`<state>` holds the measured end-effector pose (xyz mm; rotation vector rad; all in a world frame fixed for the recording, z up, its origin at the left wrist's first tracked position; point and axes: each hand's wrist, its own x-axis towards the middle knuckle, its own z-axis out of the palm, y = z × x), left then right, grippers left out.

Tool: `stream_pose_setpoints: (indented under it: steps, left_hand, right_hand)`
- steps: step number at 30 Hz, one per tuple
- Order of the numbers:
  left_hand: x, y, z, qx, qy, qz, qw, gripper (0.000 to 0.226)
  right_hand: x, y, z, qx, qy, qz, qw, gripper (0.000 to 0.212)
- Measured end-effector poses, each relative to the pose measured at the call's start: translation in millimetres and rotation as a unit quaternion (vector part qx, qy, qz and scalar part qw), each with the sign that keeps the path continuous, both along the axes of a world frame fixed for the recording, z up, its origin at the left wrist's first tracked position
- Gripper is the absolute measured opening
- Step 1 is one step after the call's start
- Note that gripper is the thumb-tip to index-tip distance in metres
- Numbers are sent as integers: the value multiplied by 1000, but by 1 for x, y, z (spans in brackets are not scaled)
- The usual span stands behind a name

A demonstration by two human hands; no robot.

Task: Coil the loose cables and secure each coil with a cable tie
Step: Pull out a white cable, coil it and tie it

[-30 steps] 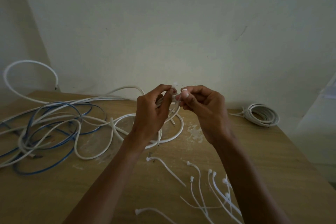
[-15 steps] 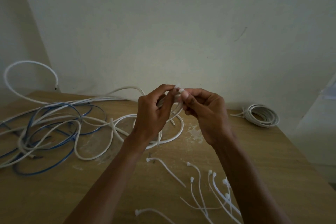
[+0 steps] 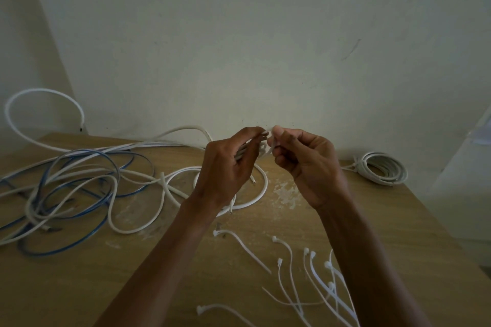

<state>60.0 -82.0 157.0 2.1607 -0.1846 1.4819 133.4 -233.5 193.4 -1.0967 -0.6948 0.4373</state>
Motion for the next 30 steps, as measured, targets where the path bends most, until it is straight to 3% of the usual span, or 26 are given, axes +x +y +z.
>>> stream_pose_setpoints:
  steps: [10, 12, 14, 17, 21, 25, 30]
  left_hand:
    - [-5, 3, 1, 107, 11, 80, 991, 22]
    - [-4, 3, 1, 90, 15, 72, 993, 21]
    - [-4, 4, 2, 68, 19, 60, 996, 19]
    - [-5, 6, 5, 40, 24, 29, 998, 18]
    - [-5, 6, 3, 22, 61, -35, 997, 22]
    - [0, 2, 0, -64, 90, -79, 991, 20]
    - [-2, -4, 3, -169, 170, -140, 961, 23]
  right_hand:
    - [1, -2, 3, -44, 37, 36, 998, 19]
    - [-1, -1, 0, -29, 11, 15, 999, 24]
    - [-5, 3, -4, -31, -82, -54, 995, 19]
    - [-6, 10, -8, -39, -240, -152, 958, 10]
    - [2, 10, -12, -71, -314, -217, 921, 5]
    - [2, 11, -14, -90, -426, -274, 858, 4]
    - [6, 16, -20, -95, -497, -347, 789, 4]
